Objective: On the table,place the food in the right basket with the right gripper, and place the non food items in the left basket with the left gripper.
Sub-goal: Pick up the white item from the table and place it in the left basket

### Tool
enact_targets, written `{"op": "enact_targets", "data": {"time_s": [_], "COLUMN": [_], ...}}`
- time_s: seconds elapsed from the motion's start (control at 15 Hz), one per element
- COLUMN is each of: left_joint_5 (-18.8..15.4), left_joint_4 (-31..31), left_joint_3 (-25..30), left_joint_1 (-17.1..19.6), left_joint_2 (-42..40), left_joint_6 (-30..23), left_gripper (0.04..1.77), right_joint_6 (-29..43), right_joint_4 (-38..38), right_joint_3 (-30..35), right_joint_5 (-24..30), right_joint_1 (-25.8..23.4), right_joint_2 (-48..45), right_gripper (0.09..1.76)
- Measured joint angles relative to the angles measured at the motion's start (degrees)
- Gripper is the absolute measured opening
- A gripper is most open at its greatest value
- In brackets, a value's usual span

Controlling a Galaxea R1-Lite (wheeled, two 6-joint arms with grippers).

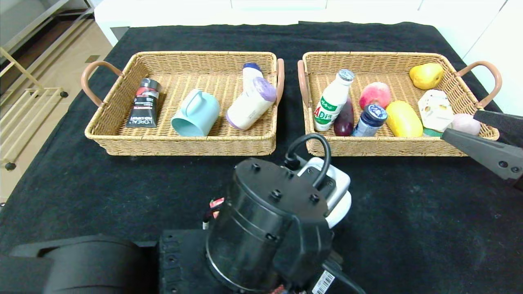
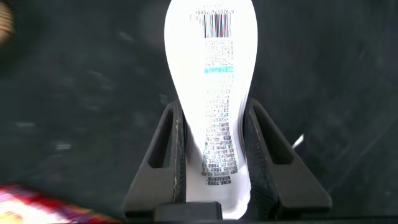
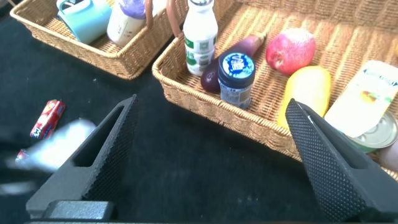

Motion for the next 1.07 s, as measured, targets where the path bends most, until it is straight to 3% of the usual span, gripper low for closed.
{"op": "enact_targets", "data": {"time_s": [0.4, 0.73, 1.07], "left_joint_5": [0.4, -0.5, -9.6], "left_joint_4": [0.5, 0.5, 0.4], "left_joint_3": [-1.0, -3.1, -6.1], "left_joint_1": [8.0, 21.8, 38.0], "left_joint_2": [-7.7, -11.4, -12.7], "left_joint_6": [0.0, 1.3, 2.4], "left_gripper": [0.63, 0.63, 0.63], "right_joint_6": [-0.1, -0.1, -0.2], "right_joint_4": [0.6, 0.6, 0.6], "right_joint_3": [0.0, 0.2, 0.4], "right_joint_5": [0.0, 0.0, 0.0], "right_joint_1": [0.7, 1.0, 1.2], "right_joint_2": [0.5, 0.8, 1.3], "right_gripper": [1.71, 1.71, 1.71]}}
